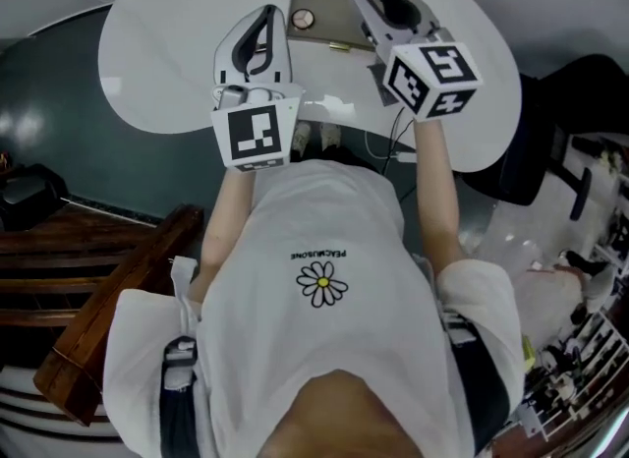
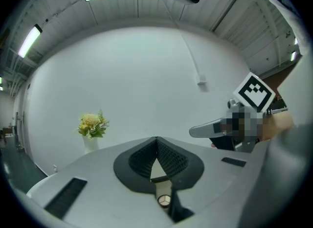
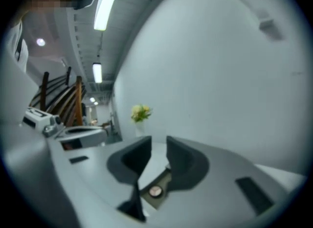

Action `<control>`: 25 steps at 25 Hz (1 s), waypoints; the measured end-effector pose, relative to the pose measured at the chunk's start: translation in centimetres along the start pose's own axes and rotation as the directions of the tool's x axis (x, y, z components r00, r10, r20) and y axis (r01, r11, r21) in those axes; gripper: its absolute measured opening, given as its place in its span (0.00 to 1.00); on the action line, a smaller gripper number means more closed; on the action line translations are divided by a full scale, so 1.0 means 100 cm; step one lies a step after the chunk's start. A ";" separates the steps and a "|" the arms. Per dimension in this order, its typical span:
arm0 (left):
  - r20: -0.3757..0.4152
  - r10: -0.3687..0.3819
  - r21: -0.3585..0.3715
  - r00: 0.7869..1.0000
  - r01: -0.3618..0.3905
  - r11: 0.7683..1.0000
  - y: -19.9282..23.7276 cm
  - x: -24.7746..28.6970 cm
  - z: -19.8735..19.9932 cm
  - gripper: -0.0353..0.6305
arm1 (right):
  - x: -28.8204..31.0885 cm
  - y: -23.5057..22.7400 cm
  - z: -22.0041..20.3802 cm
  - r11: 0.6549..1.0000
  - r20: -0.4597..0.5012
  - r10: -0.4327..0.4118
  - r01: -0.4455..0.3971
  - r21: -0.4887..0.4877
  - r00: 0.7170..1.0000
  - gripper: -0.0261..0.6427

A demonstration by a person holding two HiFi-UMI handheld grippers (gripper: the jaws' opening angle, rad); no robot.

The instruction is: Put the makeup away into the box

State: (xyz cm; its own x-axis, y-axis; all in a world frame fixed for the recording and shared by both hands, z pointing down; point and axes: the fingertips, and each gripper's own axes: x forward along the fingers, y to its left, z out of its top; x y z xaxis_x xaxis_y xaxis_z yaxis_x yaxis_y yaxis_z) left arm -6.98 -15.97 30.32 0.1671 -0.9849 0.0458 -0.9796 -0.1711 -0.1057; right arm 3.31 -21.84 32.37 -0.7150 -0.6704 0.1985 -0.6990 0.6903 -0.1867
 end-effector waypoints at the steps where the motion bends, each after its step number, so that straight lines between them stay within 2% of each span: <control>1: 0.008 -0.014 -0.004 1.000 0.014 1.000 -0.005 0.002 0.003 0.08 | -0.014 -0.005 0.004 0.999 0.035 -0.052 0.052 0.008 0.998 0.18; 3: 0.024 -0.045 -0.007 0.999 0.046 0.999 -0.017 0.005 0.009 0.08 | -0.040 -0.013 0.006 0.990 0.083 -0.138 0.137 0.017 0.987 0.14; 6: 0.048 -0.089 0.002 0.995 0.089 0.996 -0.032 0.007 0.015 0.08 | -0.071 -0.015 0.002 0.975 0.126 -0.220 0.220 0.017 0.967 0.12; 14: 0.060 -0.131 0.006 0.990 0.131 0.991 -0.044 0.006 0.018 0.08 | -0.109 -0.007 -0.007 0.942 0.168 -0.331 0.335 0.006 0.928 0.10; 21: 0.055 -0.103 0.000 0.993 0.103 0.995 -0.034 0.005 0.016 0.08 | -0.107 -0.005 -0.008 0.947 0.166 -0.317 0.320 0.012 0.934 0.10; 23: 0.051 -0.082 -0.012 0.995 0.083 0.996 -0.028 0.004 0.013 0.08 | -0.099 0.002 -0.008 0.964 0.155 -0.260 0.264 -0.005 0.953 0.10; 25: 0.043 -0.054 -0.022 0.998 0.055 0.998 -0.019 0.003 0.008 0.08 | -0.081 0.016 -0.009 0.985 0.125 -0.156 0.163 -0.050 0.980 0.10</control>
State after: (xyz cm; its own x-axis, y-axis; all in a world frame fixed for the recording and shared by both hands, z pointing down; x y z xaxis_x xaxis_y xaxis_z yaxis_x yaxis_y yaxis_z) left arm -4.97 -15.92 29.72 0.2244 -0.9745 0.0092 -0.9711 -0.2244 -0.0811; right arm 7.99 -14.99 31.35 -0.5932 -0.7983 0.1037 -0.8047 0.5845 -0.1037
